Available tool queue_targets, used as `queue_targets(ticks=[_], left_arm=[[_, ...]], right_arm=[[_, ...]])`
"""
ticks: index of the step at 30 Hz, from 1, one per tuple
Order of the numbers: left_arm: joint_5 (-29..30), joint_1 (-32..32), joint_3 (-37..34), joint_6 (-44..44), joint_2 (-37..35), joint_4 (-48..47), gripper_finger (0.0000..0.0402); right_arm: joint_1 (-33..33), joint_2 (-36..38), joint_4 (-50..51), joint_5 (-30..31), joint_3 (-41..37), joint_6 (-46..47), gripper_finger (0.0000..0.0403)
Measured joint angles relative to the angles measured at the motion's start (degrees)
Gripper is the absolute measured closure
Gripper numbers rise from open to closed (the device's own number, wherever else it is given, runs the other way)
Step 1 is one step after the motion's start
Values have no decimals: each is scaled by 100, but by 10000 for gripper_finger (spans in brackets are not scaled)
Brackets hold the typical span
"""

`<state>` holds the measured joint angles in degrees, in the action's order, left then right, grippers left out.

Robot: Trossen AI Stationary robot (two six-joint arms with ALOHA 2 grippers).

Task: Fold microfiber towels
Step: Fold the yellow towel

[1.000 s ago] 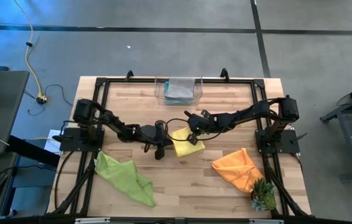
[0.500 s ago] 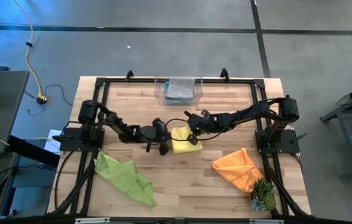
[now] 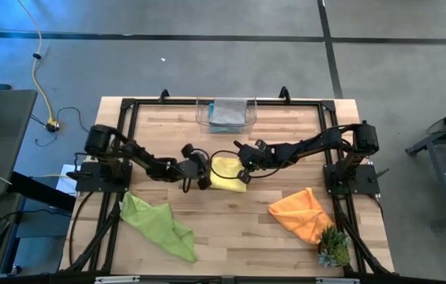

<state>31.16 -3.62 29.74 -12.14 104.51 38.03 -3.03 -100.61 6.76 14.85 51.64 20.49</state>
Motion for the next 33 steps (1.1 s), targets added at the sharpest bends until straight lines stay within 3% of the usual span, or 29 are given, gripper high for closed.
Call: queue_targets(ticks=[8, 12, 16, 19, 22, 25, 31, 33], left_arm=[[5, -57, 0, 221, -656, -1378, 401], [-789, -195, -46, 181, -1080, -1462, 401], [-1710, -418, -252, 181, -1391, -794, 401], [-2559, -540, -262, 182, -1343, -69, 402], [-2934, -528, -44, 329, -999, 225, 402], [-2921, -538, 226, 617, -571, 230, 402], [-2842, -598, 312, 738, 50, 188, 402], [-2662, -630, 236, 695, 108, 34, 402]], right_arm=[[0, -1, 17, 223, 0, 161, 393], [-1, 33, 54, 258, 0, 143, 351], [-44, 343, 149, 259, 3, 132, 290], [-77, 660, 249, 230, 4, 149, 252], [-75, 836, 294, -86, 4, 155, 236], [111, 700, 105, -298, 4, 281, 258], [503, -96, -358, -383, 4, 630, 380], [533, -355, -410, -378, 4, 665, 393]])
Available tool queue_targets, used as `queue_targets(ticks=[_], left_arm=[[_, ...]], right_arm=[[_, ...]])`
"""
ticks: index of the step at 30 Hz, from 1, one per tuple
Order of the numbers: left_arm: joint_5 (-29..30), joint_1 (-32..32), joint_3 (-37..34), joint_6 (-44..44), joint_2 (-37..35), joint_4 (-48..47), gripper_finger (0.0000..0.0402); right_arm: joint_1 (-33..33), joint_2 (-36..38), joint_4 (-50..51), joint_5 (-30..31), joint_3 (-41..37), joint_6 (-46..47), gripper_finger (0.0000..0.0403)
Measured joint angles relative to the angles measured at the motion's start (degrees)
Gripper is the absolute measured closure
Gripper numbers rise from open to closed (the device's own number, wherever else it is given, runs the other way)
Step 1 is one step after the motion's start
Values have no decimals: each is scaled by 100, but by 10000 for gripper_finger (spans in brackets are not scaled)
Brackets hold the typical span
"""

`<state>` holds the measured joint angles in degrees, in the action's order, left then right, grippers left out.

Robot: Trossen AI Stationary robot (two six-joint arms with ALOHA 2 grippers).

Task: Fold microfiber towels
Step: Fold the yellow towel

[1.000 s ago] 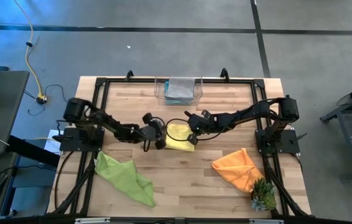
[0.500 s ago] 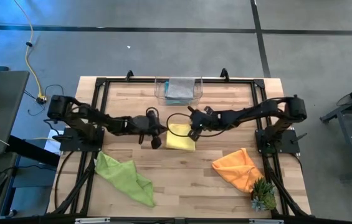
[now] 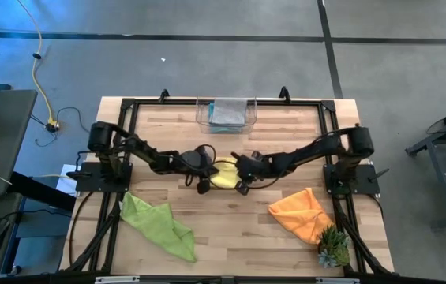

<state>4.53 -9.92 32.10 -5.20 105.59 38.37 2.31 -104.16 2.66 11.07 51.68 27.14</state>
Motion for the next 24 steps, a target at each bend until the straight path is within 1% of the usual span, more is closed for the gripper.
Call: queue_targets(ticks=[3, 6, 11, 13, 15, 17, 20, 22, 24], left_arm=[[142, -17, -90, -58, -6, -16, 402], [211, 51, -122, -183, -6, -26, 402], [233, 145, -128, -135, -122, -170, 402], [195, 117, -133, -124, -247, -221, 402], [143, 46, -136, -119, -522, -341, 402], [58, -36, -124, -68, -716, -283, 402], [-196, -149, -136, -49, -900, -295, 402], [-262, -206, -123, 49, -919, -202, 402], [-277, -286, -127, 159, -804, -216, 401]], right_arm=[[-34, -182, -144, 45, 13, 104, 380], [-48, -164, -167, 111, 16, -52, 382], [-141, 295, 27, 113, -11, -352, 385], [-159, 488, 49, 112, -9, -346, 377], [-112, 568, -50, 31, -9, -346, 364], [3, 559, -416, -148, -9, -365, 351], [218, 272, -1156, -274, 3, -411, 341], [336, 18, -1596, -275, -2, -425, 343], [415, -266, -2022, -253, 0, -375, 353]])
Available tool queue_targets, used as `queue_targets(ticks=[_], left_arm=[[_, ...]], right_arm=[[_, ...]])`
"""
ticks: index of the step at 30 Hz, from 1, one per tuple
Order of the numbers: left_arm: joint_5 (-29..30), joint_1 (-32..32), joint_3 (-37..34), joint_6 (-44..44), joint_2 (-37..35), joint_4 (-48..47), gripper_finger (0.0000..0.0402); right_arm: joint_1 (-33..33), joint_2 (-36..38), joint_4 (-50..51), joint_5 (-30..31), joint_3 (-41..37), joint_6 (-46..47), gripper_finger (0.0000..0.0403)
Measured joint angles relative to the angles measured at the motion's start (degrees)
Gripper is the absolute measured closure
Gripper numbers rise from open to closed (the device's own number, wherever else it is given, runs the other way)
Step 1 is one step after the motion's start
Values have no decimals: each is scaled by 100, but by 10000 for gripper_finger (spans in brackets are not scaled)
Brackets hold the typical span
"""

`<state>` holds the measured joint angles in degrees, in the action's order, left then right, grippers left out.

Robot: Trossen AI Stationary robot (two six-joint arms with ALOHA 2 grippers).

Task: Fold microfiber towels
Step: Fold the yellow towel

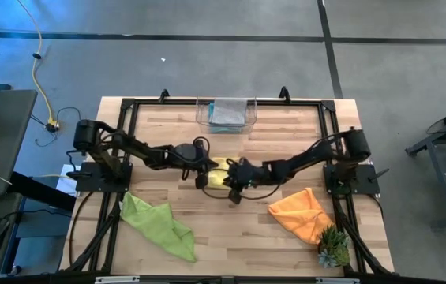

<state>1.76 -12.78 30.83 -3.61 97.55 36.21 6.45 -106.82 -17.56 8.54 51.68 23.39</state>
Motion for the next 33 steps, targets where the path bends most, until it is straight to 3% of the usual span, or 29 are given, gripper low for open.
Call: queue_targets(ticks=[5, 10, 19, 23, 28, 33], left_arm=[[28, -207, -2, 243, 430, 141, 402], [-2, -277, 2, 280, 753, 166, 402], [191, 60, 7, 151, 617, -194, 402], [-9, 242, -2, -299, 478, -391, 401], [-97, 612, 0, -475, 429, -484, 402], [227, 640, -9, -476, -6, -592, 402]], right_arm=[[118, -609, -357, 18, -8, 75, 396], [145, -589, -182, -192, 11, -115, 392], [-34, 360, 1555, -685, -7, -975, 389], [-162, 945, 2435, -772, -7, -1145, 370], [-322, 1291, 2520, -548, -9, -237, 328], [-294, 939, 2214, -437, -9, 397, 320]])
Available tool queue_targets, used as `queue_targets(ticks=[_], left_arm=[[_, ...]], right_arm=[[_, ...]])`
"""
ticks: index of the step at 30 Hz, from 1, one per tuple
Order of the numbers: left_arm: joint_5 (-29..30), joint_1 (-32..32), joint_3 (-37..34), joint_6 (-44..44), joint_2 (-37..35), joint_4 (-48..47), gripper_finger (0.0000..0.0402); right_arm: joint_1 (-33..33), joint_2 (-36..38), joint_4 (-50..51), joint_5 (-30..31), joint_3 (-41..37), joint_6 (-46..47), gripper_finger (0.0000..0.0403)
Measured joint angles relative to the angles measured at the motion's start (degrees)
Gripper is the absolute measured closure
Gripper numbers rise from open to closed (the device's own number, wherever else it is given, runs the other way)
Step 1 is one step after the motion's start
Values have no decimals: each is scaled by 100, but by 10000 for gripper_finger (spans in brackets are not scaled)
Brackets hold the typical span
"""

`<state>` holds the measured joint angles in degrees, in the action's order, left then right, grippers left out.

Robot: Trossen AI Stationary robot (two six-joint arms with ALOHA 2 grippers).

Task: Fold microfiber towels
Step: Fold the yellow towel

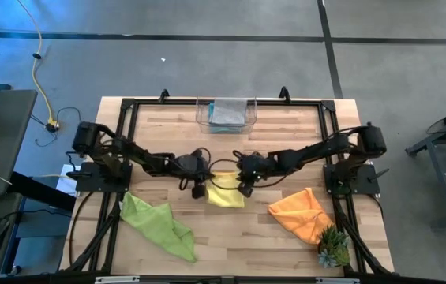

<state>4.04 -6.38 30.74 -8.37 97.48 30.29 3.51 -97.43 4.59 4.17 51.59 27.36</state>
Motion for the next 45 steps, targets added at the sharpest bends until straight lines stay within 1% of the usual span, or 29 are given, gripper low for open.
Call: queue_targets(ticks=[4, 8, 10, 12, 15, 18, 21, 23, 24, 27, 28, 29, 33, 36, 39, 42, 43, 45], left_arm=[[-42, -218, 7, 32, -512, -402, 402], [-234, -267, 5, 208, -971, -931, 402], [-232, -208, 7, 358, -1032, -1077, 401], [-231, -153, 8, 516, -939, -1126, 402], [-152, -145, 4, 773, -639, -1064, 402], [296, -251, 4, 878, -354, -918, 401], [579, -403, 4, 785, -223, -871, 402], [521, -511, 4, 692, -213, -909, 402], [378, -553, 4, 635, -213, -892, 402], [-144, -587, 11, 473, -51, -860, 402], [-238, -554, -5, 426, -5, -838, 402], [-400, -517, 9, 409, 83, -681, 402], [-594, -219, 15, 239, 377, -148, 402], [-681, 31, 19, -80, 510, 117, 402], [-711, 305, 15, -452, 645, 432, 402], [-903, 576, 32, -653, 793, 744, 402], [-1005, 643, 56, -650, 805, 740, 402], [-1020, 710, 55, -589, 747, 664, 402]], right_arm=[[131, -342, -461, -173, 3, 130, 346], [32, -606, -275, -15, 2, 216, 392], [-162, -657, -217, 61, 2, 98, 397], [-388, -651, -215, 93, 2, -182, 391], [-750, -652, -436, 44, 2, -1031, 390], [-1101, -684, -915, -328, 9, -1815, 396], [-1364, -662, -956, -750, 74, -2114, 397], [-1423, -573, -785, -909, 190, -2122, 392], [-1412, -493, -670, -964, 234, -2113, 389], [-1232, -291, -289, -1141, 282, -2002, 374], [-1132, -232, -177, -1172, 282, -1952, 369], [-1019, -180, -98, -1204, 282, -1863, 365], [-453, -156, -14, -1382, 261, -1419, 350], [-11, -246, -80, -1024, 256, -975, 348], [344, -266, -156, -558, 256, -795, 354], [571, -288, -37, -484, 256, -779, 370], [622, -310, 26, -424, 250, -770, 377], [710, -318, 74, -300, 146, -786, 391]])
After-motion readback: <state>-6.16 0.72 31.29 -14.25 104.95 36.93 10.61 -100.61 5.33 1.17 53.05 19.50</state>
